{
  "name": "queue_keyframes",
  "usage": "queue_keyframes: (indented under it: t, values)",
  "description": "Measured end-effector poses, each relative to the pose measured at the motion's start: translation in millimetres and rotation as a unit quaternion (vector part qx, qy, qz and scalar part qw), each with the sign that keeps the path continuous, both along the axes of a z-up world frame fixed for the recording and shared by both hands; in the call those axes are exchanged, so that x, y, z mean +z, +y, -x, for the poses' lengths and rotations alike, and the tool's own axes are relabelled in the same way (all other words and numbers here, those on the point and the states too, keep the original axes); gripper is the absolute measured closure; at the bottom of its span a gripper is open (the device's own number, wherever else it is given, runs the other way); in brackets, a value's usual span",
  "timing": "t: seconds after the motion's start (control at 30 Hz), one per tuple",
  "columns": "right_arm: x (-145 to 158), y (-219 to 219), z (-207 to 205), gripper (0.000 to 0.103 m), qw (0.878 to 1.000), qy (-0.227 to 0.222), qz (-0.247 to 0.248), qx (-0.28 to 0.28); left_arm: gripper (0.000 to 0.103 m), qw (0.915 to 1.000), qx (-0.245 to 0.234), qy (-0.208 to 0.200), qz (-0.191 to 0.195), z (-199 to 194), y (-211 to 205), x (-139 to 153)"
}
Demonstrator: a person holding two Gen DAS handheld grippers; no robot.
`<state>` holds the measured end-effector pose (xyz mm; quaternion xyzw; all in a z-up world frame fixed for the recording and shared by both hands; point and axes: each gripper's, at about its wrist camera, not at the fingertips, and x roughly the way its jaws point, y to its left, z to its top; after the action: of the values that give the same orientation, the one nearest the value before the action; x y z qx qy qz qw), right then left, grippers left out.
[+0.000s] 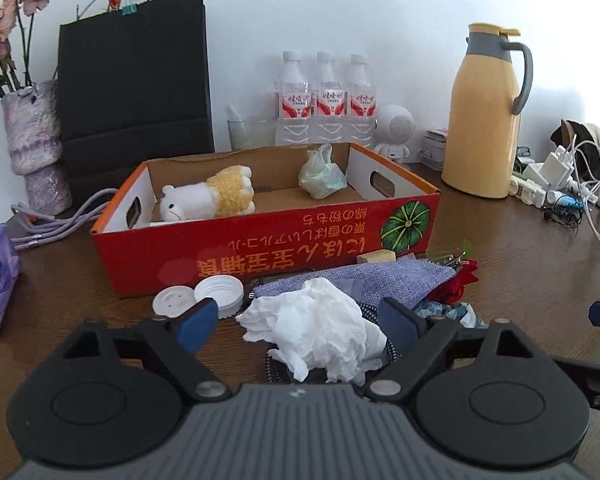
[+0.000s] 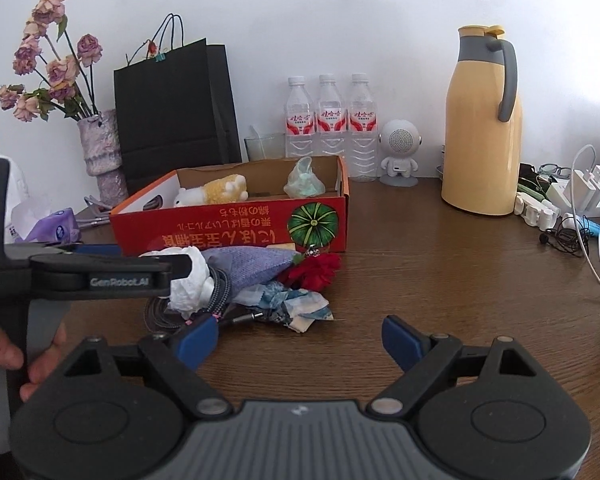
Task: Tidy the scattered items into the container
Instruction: 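Withdraw both tools back toward the remaining clutter, then grasp the crumpled tissue with the left gripper while the right grasps a bottle cap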
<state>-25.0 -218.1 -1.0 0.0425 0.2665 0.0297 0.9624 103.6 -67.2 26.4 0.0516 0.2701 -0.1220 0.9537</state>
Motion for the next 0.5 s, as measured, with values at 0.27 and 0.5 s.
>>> queue_keyframes:
  t: [0.27, 0.5]
  values:
    - [-2, 11, -24, 0.015, 1.0, -0.002, 0.003, 0.03, 0.096, 0.9956, 0.007, 0.022, 0.091, 4, 34, 8]
    - [-3, 53, -54, 0.038, 0.993, -0.003, 0.027, 0.115, 0.1, 0.9762, 0.082, 0.014, 0.2, 23, 109, 36]
